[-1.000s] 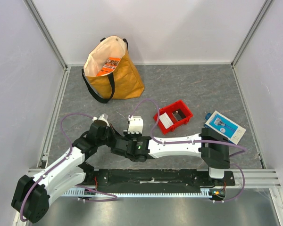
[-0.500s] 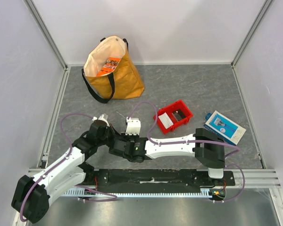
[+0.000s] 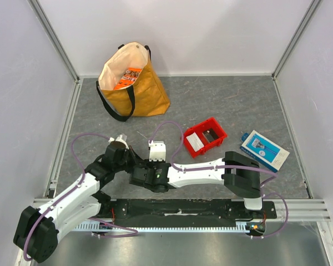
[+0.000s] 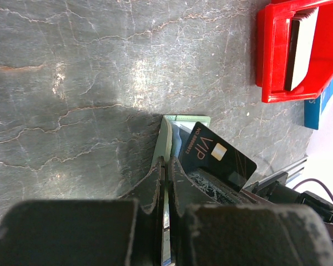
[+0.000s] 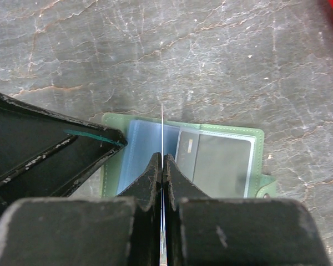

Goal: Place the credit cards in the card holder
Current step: Turn over the card holder at the center of the board, then insert the credit card into the card holder.

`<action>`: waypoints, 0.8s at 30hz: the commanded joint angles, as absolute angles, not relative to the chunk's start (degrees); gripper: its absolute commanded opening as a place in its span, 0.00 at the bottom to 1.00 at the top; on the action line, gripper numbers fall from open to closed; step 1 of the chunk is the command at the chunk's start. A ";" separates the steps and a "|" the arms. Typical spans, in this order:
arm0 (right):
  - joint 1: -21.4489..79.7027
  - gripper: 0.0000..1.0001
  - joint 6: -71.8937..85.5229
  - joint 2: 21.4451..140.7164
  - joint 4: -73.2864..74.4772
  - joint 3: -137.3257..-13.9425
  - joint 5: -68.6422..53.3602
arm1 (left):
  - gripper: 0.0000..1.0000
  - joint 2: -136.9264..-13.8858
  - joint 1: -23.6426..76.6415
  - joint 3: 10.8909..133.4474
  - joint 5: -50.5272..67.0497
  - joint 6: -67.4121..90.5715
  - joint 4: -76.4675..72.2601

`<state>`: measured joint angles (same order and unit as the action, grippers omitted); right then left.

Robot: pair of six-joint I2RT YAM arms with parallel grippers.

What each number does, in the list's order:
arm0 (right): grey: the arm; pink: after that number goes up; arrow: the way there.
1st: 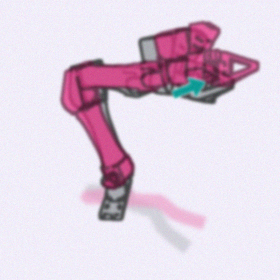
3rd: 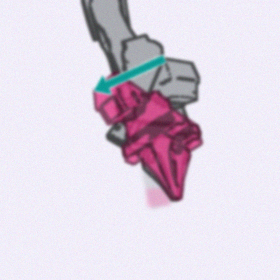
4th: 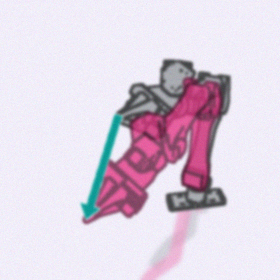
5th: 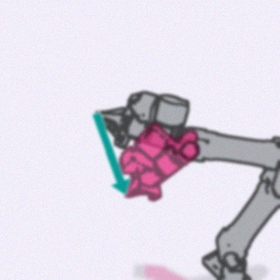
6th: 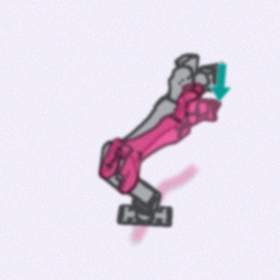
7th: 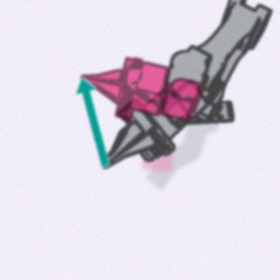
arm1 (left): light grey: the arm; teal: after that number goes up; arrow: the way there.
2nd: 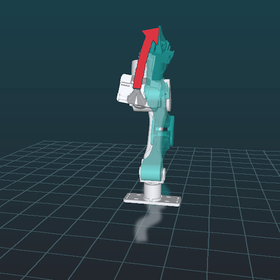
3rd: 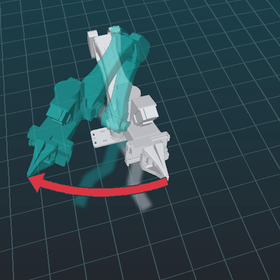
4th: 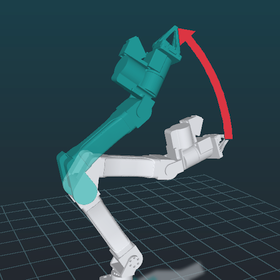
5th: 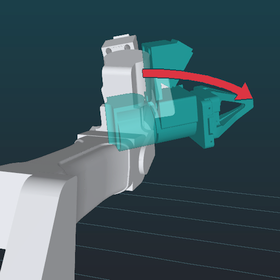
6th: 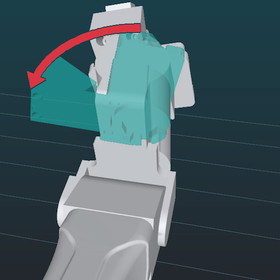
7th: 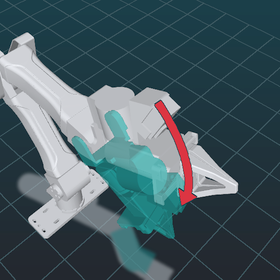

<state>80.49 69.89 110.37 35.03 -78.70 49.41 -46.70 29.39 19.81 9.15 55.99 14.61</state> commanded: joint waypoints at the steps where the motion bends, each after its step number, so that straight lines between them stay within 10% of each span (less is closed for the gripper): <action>1: 80.77 0.00 72.07 105.83 38.67 -77.36 54.84 | 0.02 -46.41 29.62 19.60 8.35 57.22 13.45; 24: 68.12 0.00 60.02 89.91 -10.45 -44.66 16.88 | 0.02 -52.21 29.53 11.95 4.40 58.97 7.38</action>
